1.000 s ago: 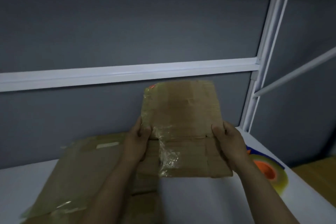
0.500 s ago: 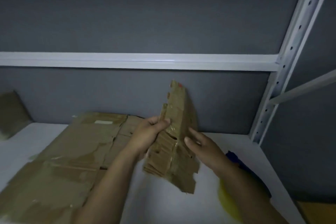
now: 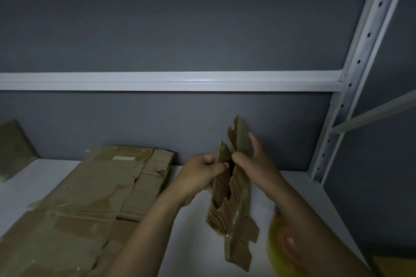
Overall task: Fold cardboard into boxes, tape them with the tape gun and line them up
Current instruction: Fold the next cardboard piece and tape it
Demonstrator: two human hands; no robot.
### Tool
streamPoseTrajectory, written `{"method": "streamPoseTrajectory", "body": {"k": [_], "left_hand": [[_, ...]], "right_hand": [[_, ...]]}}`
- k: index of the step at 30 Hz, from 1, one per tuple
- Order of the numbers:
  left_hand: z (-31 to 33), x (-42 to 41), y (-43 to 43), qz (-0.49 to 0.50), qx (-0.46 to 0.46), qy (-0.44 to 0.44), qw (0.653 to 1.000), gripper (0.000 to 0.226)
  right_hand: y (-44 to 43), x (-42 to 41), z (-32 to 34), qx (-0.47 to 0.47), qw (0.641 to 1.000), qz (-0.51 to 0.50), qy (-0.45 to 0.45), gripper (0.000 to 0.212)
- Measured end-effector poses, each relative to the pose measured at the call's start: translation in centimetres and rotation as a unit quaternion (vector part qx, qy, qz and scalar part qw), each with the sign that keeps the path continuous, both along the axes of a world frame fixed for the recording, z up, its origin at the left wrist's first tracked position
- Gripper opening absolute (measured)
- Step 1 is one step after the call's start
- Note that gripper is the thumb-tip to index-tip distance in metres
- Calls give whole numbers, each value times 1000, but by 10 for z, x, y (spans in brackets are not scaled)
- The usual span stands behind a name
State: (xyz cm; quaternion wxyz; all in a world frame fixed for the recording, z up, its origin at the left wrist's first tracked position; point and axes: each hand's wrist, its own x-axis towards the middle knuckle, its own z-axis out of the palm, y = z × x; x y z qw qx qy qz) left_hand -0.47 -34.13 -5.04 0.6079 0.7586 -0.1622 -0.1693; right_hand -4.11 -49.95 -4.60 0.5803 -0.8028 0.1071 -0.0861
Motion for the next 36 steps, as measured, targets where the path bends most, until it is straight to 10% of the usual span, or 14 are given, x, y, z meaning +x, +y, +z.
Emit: {"method": "streamPoseTrajectory", "body": {"k": [11,15,18,23,29,36], "left_hand": [[0,35,14,207,61,-145,965,8],[-11,54,24,172,162,-225,945,87],[-19,65,30,55,228,-282,930,93],[-25,78,32,-9,195,-244,950,75],[-39,85,32,-13,262,-306,915,55],[-39,90,43,-138,348,-308,875,115]], "right_hand": [[-52,-3,10,-256,965,42,-28,38],[-53,-10,0,-279,958,66,-14,31],[-57,-17,-7,-233,965,116,-2,15],[-68,-21,-22,-228,956,165,83,55],[-61,-21,-33,-303,951,48,46,43],[-37,-13,-55,-317,948,1,-21,70]]}}
